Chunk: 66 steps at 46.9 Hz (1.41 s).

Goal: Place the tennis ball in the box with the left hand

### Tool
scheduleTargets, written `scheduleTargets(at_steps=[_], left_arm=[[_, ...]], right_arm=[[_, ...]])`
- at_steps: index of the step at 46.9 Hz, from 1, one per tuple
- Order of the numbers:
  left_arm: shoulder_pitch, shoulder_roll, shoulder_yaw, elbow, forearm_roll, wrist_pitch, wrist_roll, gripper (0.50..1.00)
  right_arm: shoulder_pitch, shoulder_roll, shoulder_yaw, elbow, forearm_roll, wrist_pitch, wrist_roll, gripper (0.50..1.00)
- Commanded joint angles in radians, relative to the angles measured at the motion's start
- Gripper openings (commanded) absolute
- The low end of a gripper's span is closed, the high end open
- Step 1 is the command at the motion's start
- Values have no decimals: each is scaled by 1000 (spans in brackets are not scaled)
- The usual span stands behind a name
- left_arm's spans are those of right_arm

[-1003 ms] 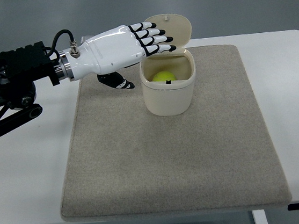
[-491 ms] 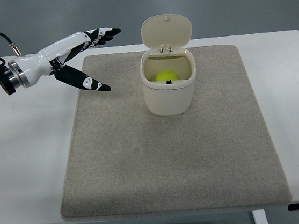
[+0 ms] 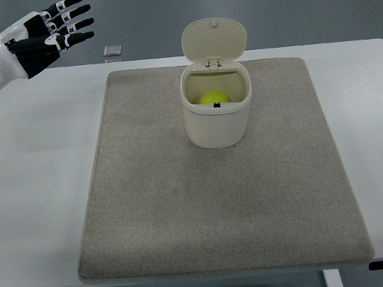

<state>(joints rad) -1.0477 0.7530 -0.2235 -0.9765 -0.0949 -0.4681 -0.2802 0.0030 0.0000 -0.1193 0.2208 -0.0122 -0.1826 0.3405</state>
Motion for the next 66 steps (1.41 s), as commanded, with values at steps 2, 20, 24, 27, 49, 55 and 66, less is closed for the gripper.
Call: scheduleTargets(at_steps=[2, 20, 24, 27, 49, 55, 66], left_arm=[[32, -23, -5, 32, -109, -37, 32, 999], [57, -66, -82, 116, -393, -21, 278, 999], [61, -72, -120, 130, -427, -12, 346, 999], [63, -76, -129, 133, -430, -3, 366, 1000], [107, -118, -131, 130, -430, 20, 371, 999], [114, -121, -131, 125, -430, 20, 369, 999], [115, -121, -134, 124, -428, 20, 369, 1000]], right_arm=[[0, 0, 0, 0, 0, 0, 0, 938], [0, 0, 0, 0, 0, 0, 0, 938], [0, 0, 0, 0, 0, 0, 0, 940], [0, 0, 0, 0, 0, 0, 0, 940], [-1, 0, -3, 34, 0, 32, 0, 938], [2, 0, 4, 31, -3, 37, 0, 938], [5, 0, 1, 34, -2, 38, 0, 938]])
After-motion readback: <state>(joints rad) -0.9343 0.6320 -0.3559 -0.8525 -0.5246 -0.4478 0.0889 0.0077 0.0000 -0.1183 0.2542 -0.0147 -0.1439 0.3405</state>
